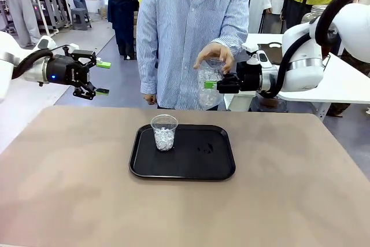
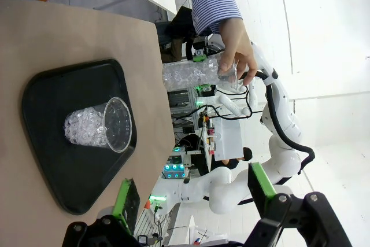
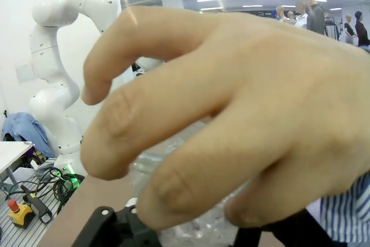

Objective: Pour the drink into the iced cup.
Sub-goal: Open the gripper to release the iced cup you were holding.

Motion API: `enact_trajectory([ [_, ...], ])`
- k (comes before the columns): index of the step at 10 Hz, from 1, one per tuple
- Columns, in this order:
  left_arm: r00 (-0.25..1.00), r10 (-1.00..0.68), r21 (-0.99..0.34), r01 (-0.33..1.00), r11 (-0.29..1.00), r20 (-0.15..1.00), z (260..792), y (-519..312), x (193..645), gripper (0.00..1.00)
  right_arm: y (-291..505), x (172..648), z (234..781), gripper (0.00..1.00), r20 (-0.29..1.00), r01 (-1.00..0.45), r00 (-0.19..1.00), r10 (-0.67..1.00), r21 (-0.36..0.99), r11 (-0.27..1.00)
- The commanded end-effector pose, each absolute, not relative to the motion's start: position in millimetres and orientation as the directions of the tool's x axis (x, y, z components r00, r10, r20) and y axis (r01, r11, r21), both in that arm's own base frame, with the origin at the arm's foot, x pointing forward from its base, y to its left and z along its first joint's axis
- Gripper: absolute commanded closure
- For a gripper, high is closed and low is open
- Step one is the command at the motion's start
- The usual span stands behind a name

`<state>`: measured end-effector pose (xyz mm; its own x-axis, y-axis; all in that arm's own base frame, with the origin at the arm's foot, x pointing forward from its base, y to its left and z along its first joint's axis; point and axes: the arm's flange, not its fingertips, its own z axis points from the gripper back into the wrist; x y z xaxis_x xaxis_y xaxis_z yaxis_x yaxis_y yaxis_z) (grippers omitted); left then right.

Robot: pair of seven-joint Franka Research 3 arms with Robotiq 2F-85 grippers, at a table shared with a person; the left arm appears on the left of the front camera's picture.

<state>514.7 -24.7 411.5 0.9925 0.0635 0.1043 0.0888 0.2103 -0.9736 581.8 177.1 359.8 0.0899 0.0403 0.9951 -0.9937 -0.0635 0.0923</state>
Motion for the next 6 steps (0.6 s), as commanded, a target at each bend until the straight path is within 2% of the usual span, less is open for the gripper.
enact_trajectory([
  [1, 0.992, 0.068, -0.973, 0.091, 0.211, 0.107, 412.8, -25.2, 513.9, 0.00, 166.1, 581.0, 360.3, 0.00, 0.993, -0.992, 0.106, 0.042, 0.109, -0.067],
  [6, 0.992, 0.068, -0.973, 0.091, 0.211, 0.107, 412.8, -25.2, 513.9, 0.00, 111.9, 576.8, 351.9, 0.00, 0.993, -0.994, 0.113, 0.026, 0.113, -0.012],
])
